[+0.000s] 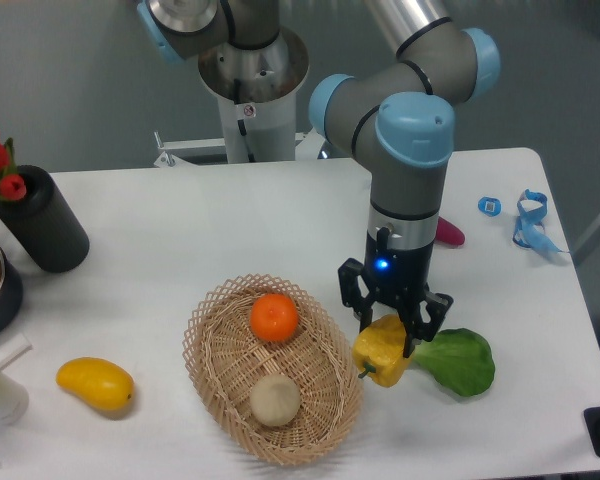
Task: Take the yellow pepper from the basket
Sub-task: 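Lift the yellow pepper out of the basket toward the bok choy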
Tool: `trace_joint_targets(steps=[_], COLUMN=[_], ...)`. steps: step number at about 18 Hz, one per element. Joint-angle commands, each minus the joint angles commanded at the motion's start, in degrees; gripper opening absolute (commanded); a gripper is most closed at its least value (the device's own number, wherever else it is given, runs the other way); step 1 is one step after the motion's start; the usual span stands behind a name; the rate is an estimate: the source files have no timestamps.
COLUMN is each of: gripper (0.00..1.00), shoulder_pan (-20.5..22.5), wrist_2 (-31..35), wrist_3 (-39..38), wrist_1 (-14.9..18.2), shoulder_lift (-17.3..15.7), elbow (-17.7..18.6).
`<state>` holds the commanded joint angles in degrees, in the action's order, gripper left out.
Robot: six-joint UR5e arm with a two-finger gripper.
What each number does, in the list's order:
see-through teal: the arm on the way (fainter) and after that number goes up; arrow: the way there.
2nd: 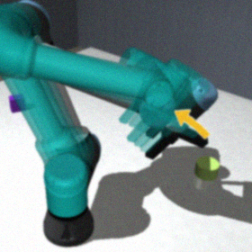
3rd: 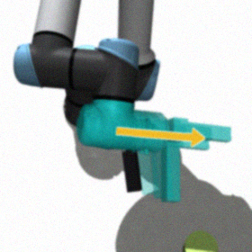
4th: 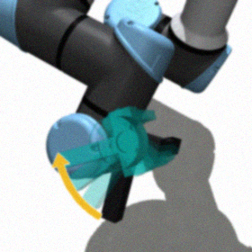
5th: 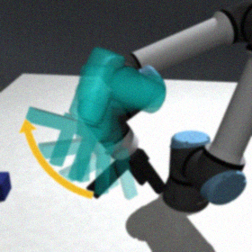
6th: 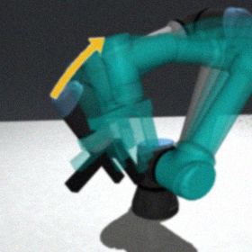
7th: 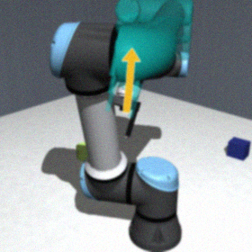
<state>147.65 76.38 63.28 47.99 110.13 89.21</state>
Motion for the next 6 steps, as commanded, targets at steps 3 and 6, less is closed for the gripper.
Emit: trace_joint_targets(steps=[3, 6], gripper=[0.34, 0.34], shoulder_pan=[0.2, 0.2], wrist_2=[0.0, 0.0], wrist_3=[0.7, 0.7], wrist_1=[0.0, 0.0], shoulder_lift=[0.0, 0.0], elbow=[0.2, 0.2])
